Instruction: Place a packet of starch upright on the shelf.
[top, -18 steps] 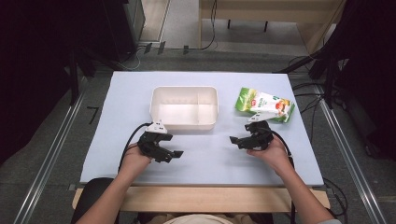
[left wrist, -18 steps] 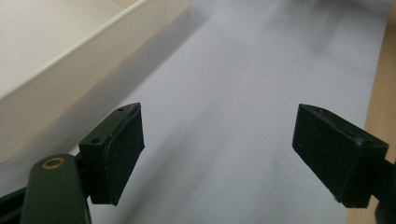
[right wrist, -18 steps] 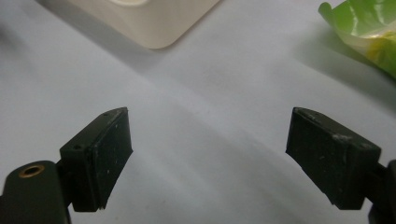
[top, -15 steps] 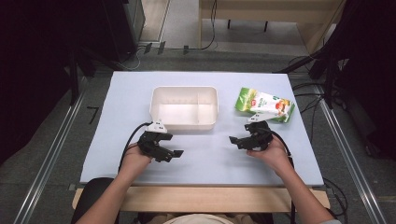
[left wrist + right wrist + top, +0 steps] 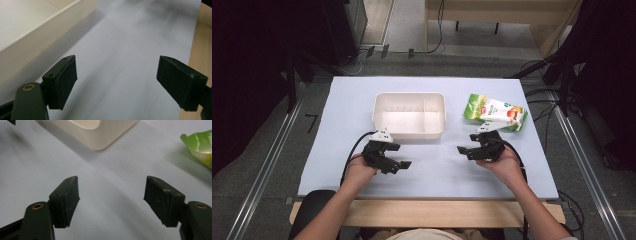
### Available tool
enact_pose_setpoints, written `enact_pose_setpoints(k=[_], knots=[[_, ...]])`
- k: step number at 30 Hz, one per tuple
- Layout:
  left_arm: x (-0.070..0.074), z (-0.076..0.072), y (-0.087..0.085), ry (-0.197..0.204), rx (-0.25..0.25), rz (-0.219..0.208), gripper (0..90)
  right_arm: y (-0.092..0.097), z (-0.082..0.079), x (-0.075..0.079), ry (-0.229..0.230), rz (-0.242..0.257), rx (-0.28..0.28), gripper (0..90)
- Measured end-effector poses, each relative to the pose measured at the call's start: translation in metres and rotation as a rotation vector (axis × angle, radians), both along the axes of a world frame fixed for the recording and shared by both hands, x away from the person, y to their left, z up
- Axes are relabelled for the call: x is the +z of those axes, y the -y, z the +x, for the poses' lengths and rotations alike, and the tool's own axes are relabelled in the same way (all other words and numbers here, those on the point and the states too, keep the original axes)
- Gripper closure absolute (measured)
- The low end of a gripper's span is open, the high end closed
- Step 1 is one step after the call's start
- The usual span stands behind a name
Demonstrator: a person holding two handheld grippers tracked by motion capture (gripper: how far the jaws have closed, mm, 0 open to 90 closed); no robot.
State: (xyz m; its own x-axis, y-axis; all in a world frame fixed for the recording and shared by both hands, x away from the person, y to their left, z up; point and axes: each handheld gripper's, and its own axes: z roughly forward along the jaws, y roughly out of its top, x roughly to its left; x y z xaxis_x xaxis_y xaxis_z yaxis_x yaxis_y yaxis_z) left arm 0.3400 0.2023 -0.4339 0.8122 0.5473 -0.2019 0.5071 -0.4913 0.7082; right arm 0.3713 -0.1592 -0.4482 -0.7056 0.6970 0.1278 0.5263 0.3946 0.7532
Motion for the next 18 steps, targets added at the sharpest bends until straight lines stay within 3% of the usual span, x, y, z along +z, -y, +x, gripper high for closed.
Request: enact_pose_setpoints(k=[18], knots=[[0.0003,-0.0003,-0.0004,0.010,-0.002,0.009,17.3,0.0060,-0.0018,0.0063,-0.011,0.005,-0.001,36.4]])
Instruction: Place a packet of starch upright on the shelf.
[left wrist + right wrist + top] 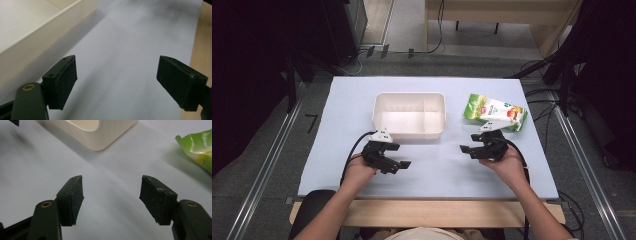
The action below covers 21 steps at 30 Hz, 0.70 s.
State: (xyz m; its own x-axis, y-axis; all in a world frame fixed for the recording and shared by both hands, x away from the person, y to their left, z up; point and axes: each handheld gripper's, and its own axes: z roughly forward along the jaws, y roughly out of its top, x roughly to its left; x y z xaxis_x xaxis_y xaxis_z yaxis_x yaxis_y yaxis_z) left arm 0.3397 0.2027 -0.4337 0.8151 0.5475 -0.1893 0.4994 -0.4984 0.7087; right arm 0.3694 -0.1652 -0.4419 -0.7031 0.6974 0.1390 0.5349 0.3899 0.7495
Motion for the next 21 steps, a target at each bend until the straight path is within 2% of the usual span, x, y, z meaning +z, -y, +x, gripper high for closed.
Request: enact_pose_setpoints(k=[12,15,16,18,21], knots=[[0.000,0.000,-0.001,0.002,0.000,0.002,17.3,0.007,0.002,0.007,-0.005,0.013,-0.010,39.1],[0.001,-0.001,-0.001,0.003,0.004,0.000,17.3,0.013,0.006,0.010,-0.009,0.021,-0.021,44.1],[0.000,0.000,-0.001,0.003,0.003,-0.003,17.3,0.019,0.010,0.012,-0.020,0.027,-0.025,48.7],[0.000,0.000,-0.001,0.001,0.002,0.000,17.3,0.021,0.012,0.014,-0.031,0.031,-0.036,49.8],[0.001,-0.001,-0.001,0.004,0.002,0.011,17.3,0.033,0.020,0.025,-0.031,0.035,-0.075,57.7]])
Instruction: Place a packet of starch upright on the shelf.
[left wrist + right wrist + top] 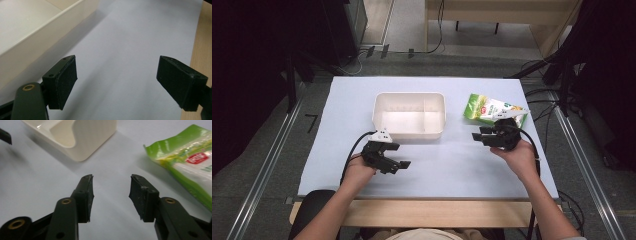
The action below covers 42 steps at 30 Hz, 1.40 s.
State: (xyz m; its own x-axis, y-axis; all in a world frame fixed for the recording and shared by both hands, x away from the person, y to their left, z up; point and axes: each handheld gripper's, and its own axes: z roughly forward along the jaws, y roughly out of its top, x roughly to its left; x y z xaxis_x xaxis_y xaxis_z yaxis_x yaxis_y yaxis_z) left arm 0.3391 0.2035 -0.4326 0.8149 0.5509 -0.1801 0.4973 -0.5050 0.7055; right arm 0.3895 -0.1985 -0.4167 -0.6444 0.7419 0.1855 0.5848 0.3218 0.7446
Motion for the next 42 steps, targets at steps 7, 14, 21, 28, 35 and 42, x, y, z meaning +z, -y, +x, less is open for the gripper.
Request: enact_pose_setpoints(k=[7,14,21,28,35,42], knots=[[0.000,0.000,0.000,0.002,-0.001,0.003,17.3,0.028,0.012,0.016,0.007,0.020,-0.076,75.2],[0.000,0.000,0.000,0.005,0.001,-0.004,17.3,0.051,0.023,0.022,-0.005,-0.004,-0.124,90.0],[0.000,0.000,0.000,0.006,-0.002,0.000,17.3,0.081,0.041,0.014,-0.010,-0.054,-0.222,90.0],[0.000,-0.001,0.001,0.009,-0.006,-0.004,17.3,0.098,0.048,0.006,-0.025,-0.065,-0.276,90.0],[0.000,-0.001,0.001,0.011,-0.008,-0.004,17.3,0.114,0.052,-0.011,-0.079,-0.101,-0.336,90.0],[0.000,-0.002,0.001,0.011,-0.014,-0.005,17.4,0.135,0.055,-0.027,-0.114,-0.127,-0.407,90.0]])
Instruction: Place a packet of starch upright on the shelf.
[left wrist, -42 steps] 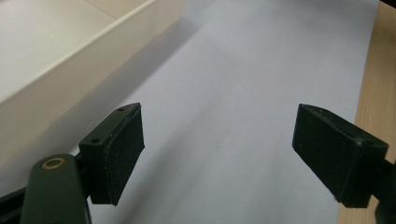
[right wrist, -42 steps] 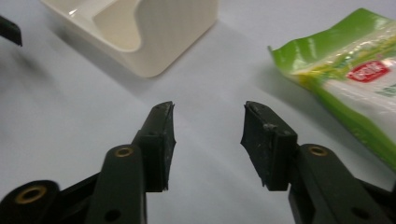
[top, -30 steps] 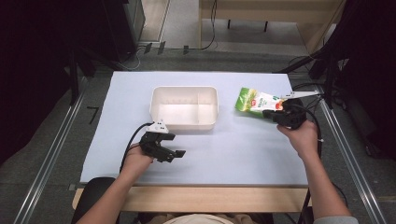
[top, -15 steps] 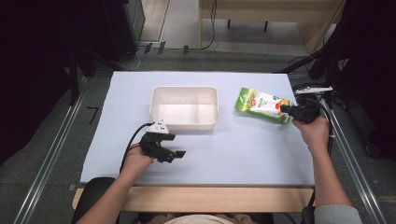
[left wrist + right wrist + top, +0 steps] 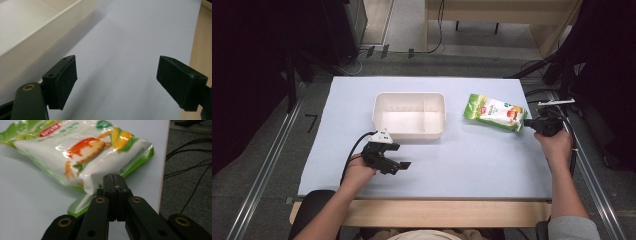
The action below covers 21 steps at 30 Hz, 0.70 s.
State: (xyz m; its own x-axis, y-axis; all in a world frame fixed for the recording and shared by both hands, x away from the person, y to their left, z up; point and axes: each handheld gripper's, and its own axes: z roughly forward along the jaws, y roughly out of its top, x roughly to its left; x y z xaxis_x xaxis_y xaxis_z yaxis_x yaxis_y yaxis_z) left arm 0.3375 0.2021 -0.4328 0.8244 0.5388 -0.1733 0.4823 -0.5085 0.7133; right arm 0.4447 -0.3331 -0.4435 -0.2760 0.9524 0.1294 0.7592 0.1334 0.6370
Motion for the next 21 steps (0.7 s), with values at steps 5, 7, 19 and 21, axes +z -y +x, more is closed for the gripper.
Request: enact_pose_setpoints(k=[5,7,19,21], knots=[[0.000,0.000,0.001,0.001,-0.003,0.008,17.3,-0.009,0.005,-0.011,-0.027,-0.023,0.023,90.0],[0.000,0.000,0.001,0.002,-0.004,0.009,17.3,-0.012,0.005,-0.011,-0.025,-0.037,0.023,90.0],[0.000,0.000,0.001,0.004,-0.006,0.007,17.3,-0.038,-0.004,-0.008,-0.053,-0.038,0.149,90.0],[0.000,0.000,0.001,0.004,-0.007,0.006,17.3,-0.047,-0.005,-0.007,-0.052,-0.040,0.176,90.0]])
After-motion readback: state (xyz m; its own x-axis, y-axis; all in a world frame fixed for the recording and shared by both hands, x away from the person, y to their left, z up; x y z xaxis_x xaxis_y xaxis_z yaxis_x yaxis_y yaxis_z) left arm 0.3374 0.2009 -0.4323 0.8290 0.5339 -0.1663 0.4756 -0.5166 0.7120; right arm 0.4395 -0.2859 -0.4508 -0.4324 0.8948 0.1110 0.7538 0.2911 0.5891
